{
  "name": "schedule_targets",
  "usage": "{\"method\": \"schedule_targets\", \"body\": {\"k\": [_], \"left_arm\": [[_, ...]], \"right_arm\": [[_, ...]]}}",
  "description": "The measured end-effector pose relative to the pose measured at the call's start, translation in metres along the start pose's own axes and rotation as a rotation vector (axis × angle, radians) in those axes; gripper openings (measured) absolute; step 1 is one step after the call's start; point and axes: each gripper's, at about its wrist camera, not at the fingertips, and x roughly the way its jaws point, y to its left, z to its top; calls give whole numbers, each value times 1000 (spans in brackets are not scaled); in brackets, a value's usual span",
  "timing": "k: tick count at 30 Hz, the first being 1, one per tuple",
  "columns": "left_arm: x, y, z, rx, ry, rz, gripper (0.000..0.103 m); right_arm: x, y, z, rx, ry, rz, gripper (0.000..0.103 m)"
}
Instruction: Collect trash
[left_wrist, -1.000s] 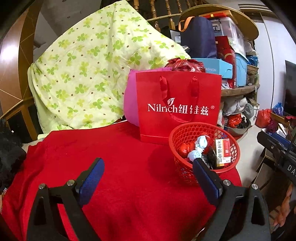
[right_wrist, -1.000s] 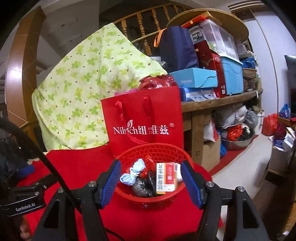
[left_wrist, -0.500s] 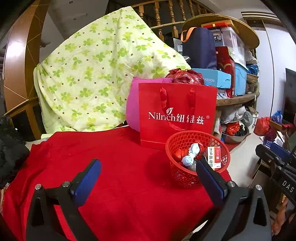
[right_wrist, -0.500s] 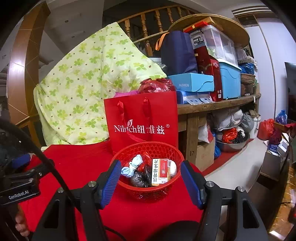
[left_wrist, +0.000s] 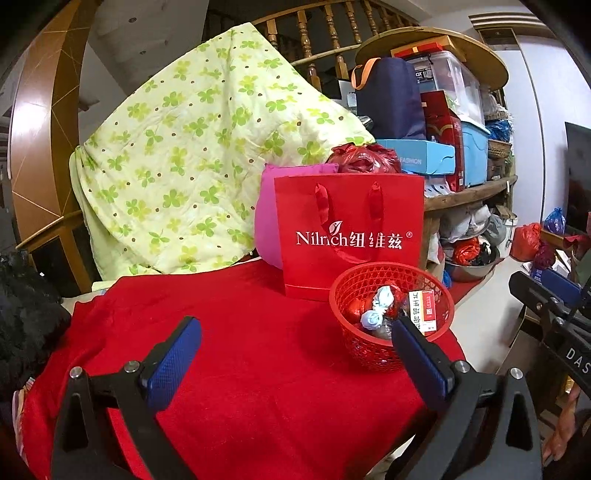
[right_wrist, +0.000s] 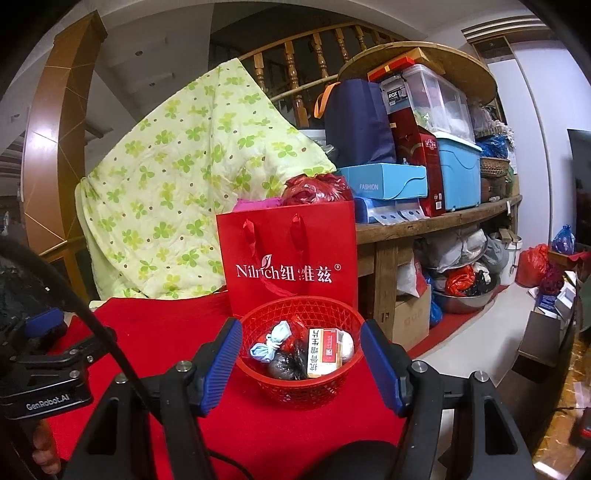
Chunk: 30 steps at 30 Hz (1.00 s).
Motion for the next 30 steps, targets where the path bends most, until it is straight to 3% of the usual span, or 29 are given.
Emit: {"method": "schedule_targets", "body": {"k": [30], "left_arm": [[-5, -6, 2, 4, 27, -60, 102]], "right_arm": [[-5, 2, 3, 1, 8, 0, 70]]}}
